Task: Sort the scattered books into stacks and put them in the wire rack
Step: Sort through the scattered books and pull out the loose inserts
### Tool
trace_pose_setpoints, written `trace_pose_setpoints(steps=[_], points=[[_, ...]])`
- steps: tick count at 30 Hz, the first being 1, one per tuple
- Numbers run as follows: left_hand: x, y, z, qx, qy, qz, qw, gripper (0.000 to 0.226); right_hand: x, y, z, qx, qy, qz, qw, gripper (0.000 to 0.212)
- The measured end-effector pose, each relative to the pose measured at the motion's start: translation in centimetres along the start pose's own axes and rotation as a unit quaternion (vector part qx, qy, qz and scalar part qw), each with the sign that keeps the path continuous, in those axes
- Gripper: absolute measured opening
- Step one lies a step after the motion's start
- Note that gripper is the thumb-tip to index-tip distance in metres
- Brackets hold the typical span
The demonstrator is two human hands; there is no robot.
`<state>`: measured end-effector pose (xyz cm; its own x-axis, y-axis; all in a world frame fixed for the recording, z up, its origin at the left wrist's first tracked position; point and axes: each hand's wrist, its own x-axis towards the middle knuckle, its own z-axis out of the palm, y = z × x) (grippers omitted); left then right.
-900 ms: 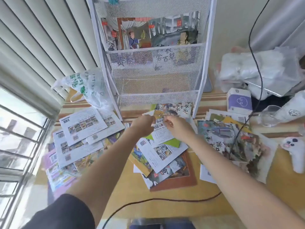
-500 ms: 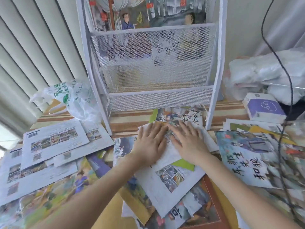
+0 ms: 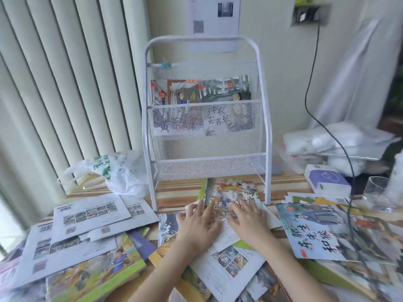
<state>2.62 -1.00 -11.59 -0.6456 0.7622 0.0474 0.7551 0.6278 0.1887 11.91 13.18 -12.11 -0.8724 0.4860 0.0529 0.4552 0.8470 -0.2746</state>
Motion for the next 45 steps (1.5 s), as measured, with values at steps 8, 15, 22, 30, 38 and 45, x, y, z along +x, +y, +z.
trace_pose_setpoints(steps=[8,15,22,30,38,45], points=[[1.1,-0.4,0.5,-0.038,0.018,0.029,0.999,0.048,0.3,-0.1,-0.1,-0.024,0.02,0.001,1.0,0.039],[0.9,-0.3,0.2,0.012,0.052,0.037,0.998,0.052,0.2,-0.2,-0.3,-0.064,0.012,0.003,0.998,0.046],[4.4,0.6,-9.7,0.037,0.388,0.209,0.897,0.026,1.7,-3.5,-6.3,0.009,0.355,-0.152,0.922,0.028],[14.5,-1.4,-23.3,0.081,0.354,0.096,0.927,0.052,11.0,-7.7,-16.5,0.031,0.387,-0.159,0.908,0.036],[20.5,-4.8,-26.5,0.165,0.284,0.029,0.944,0.072,20.6,-8.9,-23.5,-0.05,0.32,-0.1,0.941,0.064],[20.2,-6.1,-25.8,0.153,0.304,0.062,0.938,0.059,21.6,-8.3,-23.0,-0.098,0.328,-0.099,0.934,0.053]])
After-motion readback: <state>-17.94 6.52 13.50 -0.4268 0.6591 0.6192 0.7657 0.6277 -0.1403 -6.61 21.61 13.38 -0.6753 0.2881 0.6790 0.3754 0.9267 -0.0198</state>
